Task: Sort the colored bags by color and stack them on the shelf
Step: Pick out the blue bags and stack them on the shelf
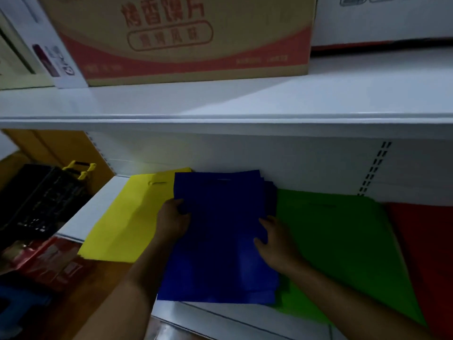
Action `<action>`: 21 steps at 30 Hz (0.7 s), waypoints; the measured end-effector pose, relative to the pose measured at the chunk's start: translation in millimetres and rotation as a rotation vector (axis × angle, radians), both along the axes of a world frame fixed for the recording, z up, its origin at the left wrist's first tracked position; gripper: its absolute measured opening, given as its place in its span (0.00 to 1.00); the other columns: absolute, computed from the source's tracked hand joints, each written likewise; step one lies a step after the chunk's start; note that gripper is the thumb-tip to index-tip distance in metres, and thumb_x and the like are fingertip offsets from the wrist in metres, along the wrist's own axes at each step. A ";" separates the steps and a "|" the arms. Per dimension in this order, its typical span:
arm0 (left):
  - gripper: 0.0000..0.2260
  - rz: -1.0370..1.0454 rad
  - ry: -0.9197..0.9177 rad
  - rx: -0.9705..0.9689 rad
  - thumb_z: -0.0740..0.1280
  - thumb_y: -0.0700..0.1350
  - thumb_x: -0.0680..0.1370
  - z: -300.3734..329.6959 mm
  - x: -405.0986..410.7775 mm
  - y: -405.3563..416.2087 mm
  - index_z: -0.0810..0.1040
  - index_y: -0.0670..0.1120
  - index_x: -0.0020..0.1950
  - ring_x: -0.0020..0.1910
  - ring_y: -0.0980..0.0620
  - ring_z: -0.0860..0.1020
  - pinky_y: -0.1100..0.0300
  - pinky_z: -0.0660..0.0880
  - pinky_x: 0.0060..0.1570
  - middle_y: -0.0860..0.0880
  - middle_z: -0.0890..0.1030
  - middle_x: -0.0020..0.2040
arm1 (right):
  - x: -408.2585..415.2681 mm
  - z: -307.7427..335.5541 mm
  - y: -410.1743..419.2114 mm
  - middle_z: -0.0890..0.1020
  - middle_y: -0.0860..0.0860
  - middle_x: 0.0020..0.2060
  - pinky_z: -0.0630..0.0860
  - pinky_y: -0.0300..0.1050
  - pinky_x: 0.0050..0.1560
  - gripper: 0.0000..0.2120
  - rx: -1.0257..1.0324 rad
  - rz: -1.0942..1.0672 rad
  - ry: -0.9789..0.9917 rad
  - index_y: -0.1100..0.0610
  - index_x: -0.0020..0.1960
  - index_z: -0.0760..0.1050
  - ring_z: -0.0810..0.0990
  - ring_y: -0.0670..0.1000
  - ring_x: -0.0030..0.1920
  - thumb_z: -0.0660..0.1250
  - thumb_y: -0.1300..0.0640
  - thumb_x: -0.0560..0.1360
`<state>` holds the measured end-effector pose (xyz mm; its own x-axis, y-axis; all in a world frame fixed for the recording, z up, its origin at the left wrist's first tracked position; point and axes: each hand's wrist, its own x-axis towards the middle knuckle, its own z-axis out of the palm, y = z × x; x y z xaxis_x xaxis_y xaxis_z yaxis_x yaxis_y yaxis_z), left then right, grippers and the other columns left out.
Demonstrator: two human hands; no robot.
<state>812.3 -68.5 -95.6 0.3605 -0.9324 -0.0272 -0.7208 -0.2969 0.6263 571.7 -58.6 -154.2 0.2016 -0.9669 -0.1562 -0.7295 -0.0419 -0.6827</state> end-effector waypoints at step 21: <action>0.23 -0.449 0.149 -0.017 0.65 0.54 0.78 0.8 -143.3 -62.4 0.70 0.46 0.71 0.67 0.46 0.70 0.54 0.68 0.65 0.47 0.70 0.70 | -113.8 30.2 17.4 0.48 0.52 0.79 0.52 0.49 0.76 0.36 -0.052 -0.182 0.258 0.51 0.79 0.46 0.50 0.55 0.78 0.61 0.43 0.79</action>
<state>669.0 -130.9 -94.8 -0.0856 -0.9958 -0.0315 -0.6775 0.0350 0.7347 458.0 -41.2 -124.0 -0.0150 -0.9915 -0.1289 -0.8771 0.0749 -0.4743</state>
